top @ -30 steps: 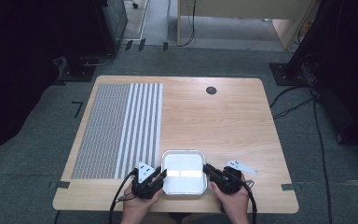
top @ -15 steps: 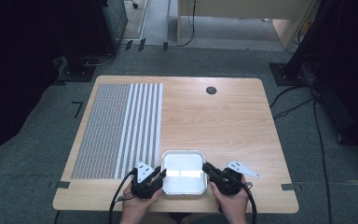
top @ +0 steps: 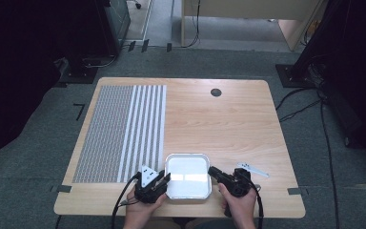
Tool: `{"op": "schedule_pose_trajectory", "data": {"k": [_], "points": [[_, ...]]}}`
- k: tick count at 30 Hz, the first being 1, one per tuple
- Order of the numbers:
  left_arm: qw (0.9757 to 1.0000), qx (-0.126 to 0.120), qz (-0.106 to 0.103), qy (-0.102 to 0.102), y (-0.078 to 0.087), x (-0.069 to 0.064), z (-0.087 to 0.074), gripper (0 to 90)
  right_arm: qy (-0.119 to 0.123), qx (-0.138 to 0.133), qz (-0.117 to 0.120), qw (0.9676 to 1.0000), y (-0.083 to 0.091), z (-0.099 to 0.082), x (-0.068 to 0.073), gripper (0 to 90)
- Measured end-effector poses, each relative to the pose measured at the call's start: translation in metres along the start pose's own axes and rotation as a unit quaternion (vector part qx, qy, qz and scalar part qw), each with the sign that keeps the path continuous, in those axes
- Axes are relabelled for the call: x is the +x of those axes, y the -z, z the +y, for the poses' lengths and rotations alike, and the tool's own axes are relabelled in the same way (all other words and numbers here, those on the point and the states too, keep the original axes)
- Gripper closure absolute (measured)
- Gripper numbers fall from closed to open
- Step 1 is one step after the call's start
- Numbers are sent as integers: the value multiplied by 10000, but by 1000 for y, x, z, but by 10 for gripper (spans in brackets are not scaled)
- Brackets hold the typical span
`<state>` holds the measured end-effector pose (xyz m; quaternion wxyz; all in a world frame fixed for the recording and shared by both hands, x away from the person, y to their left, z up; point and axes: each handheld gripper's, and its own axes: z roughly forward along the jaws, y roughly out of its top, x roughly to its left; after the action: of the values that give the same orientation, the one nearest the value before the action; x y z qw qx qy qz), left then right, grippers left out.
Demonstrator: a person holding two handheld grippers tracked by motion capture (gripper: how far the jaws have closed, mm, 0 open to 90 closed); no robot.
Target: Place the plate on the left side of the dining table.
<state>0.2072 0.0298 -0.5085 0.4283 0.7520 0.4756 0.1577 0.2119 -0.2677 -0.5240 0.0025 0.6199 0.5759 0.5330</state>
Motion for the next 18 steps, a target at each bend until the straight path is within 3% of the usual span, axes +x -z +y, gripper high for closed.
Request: {"op": "schedule_pose_trajectory", "data": {"k": [9, 18], "points": [[10000, -7, -15, 4, 0, 1, 0, 719, -74, -67, 86, 9999, 1, 0, 1, 807], [10000, 39, -19, -4, -1, 1, -1, 716, -364, 33, 245, 9990, 2, 2, -4, 824]]}}
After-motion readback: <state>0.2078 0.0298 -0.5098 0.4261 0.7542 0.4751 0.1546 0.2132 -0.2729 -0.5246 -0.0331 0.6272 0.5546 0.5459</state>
